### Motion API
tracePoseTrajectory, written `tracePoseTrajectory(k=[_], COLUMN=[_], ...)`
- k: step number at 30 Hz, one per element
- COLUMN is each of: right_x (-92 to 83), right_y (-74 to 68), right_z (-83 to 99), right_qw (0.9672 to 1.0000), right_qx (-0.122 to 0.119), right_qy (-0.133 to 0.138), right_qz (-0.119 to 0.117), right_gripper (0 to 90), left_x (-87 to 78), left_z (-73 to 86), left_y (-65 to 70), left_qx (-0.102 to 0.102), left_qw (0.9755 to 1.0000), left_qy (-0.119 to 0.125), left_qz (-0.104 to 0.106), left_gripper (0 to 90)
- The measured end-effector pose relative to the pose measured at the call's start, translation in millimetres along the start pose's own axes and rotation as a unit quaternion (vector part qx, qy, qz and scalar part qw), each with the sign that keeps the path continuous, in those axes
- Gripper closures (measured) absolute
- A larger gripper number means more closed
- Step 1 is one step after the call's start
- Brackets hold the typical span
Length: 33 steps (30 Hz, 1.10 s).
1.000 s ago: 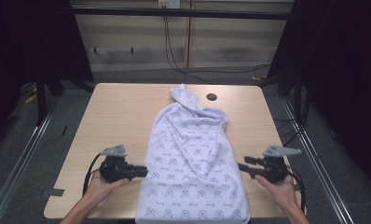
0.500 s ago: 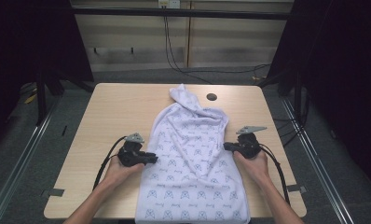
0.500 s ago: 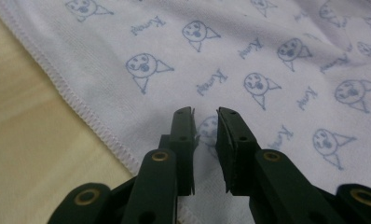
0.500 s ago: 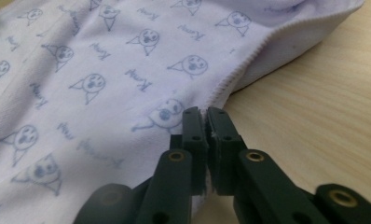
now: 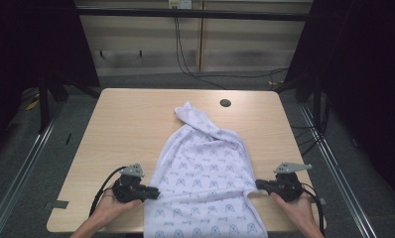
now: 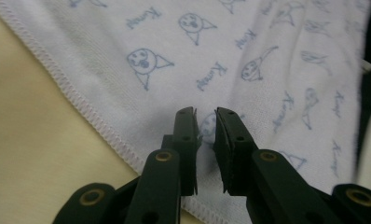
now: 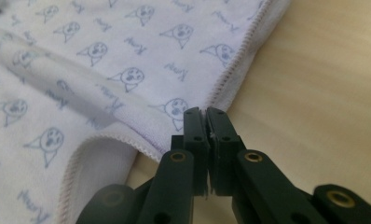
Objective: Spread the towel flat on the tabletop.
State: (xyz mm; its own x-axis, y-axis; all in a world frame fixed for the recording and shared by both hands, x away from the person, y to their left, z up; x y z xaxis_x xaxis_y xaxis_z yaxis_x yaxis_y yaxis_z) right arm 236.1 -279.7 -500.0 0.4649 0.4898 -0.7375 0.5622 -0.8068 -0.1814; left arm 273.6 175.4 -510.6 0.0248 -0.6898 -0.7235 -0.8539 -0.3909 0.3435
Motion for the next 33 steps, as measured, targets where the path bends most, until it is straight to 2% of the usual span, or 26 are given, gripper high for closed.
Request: tracePoseTrajectory(k=[3, 5, 7, 9, 13, 16, 18, 20, 21, 22, 24, 27, 28, 29, 31, 32, 33], right_x=[-9.8, -15.5, -18.1, -17.5, -11.5, -3.2, 1.5, 7.0, 9.3, 14.3, 23.3, 40.5, 45.2, 49.1, 53.4, 55.5, 56.6], right_y=[-10.1, -13.2, -12.4, -8.7, -3.5, -0.6, -0.3, -2.5, -3.2, -4.0, -4.7, -4.5, -3.9, -3.2, -1.7, 1.0, 3.4], right_z=[13.8, 17.6, 16.6, 10.4, -7.9, -24.1, -34.1, -44.1, -47.0, -51.3, -55.3, -57.2, -56.8, -56.2, -55.0, -55.0, -55.0], right_qw=[0.9999, 0.9999, 0.9999, 0.9997, 0.9989, 0.9982, 0.9977, 0.9972, 0.9971, 0.9971, 0.9976, 0.9985, 0.9985, 0.9987, 0.9991, 0.999, 0.9991], right_qx=[0.002, 0.005, 0.007, 0.009, 0.001, -0.007, -0.013, -0.022, -0.024, -0.029, -0.033, -0.039, -0.044, -0.043, -0.039, -0.043, -0.041], right_qy=[-0.01, -0.006, 0.005, 0.021, 0.047, 0.06, 0.067, 0.071, 0.071, 0.068, 0.058, 0.028, 0.02, 0.013, 0.004, 0.0, 0.002], right_qz=[-0.011, -0.014, -0.012, -0.007, -0.004, -0.001, -0.005, -0.009, -0.012, -0.014, -0.021, -0.027, -0.025, -0.022, -0.017, -0.008, -0.005], right_gripper=[82.0, 74.8, 68.6, 63.4, 63.1, 63.8, 64.8, 66.5, 67.0, 67.0, 67.0, 66.1, 65.1, 64.3, 62.6, 61.3, 60.2], left_x=[-3.1, -5.4, -7.9, -8.0, -3.2, 2.9, 5.3, 8.1, 10.5, 12.7, 19.8, 29.7, 29.5, 27.5, 19.9, 14.0, 5.5], left_z=[10.2, 11.3, 4.4, -5.9, -28.1, -45.1, -52.6, -59.5, -61.9, -63.4, -65.0, -65.5, -65.9, -65.4, -61.4, -57.4, -50.9], left_y=[13.7, 16.1, 10.3, -0.6, -30.1, -55.4, -65.6, -74.8, -78.8, -80.6, -81.9, -77.5, -76.1, -75.7, -78.2, -82.1, -88.1], left_qx=[0.004, 0.01, 0.01, 0.003, -0.013, -0.042, -0.052, -0.066, -0.075, -0.077, -0.075, -0.059, -0.057, -0.055, -0.061, -0.073, -0.089], left_qw=[0.9996, 0.9995, 0.9997, 0.9996, 0.9982, 0.9948, 0.9926, 0.9906, 0.9893, 0.9897, 0.991, 0.9939, 0.9943, 0.9945, 0.9923, 0.9904, 0.9866], left_qy=[-0.011, -0.006, 0.011, 0.027, 0.051, 0.074, 0.084, 0.094, 0.101, 0.099, 0.086, 0.063, 0.059, 0.053, 0.054, 0.06, 0.066], left_qz=[0.027, 0.03, 0.022, 0.008, -0.027, -0.057, -0.071, -0.074, -0.074, -0.068, -0.07, -0.068, -0.069, -0.071, -0.094, -0.101, -0.119], left_gripper=[78.5, 78.4, 78.3, 78.4, 78.9, 73.8, 70.3, 65.7, 65.2, 64.9, 66.8, 85.5, 90.0, 90.0, 90.0, 90.0, 90.0])
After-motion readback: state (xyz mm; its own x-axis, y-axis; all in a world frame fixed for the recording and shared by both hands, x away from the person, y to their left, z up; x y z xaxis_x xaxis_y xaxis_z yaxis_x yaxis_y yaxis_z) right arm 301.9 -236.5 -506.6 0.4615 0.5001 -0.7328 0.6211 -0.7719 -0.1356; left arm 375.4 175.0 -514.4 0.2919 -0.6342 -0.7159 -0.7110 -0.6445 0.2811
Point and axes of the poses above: each handheld gripper's, and its own axes: x roughly forward along the jaws, z roughly out of its underside, y roughly to its right, the point moved 2 cm from there along x, roughly forward along the jaws, and after that the axes turned 3 degrees about -y, right-handed, at the moved point
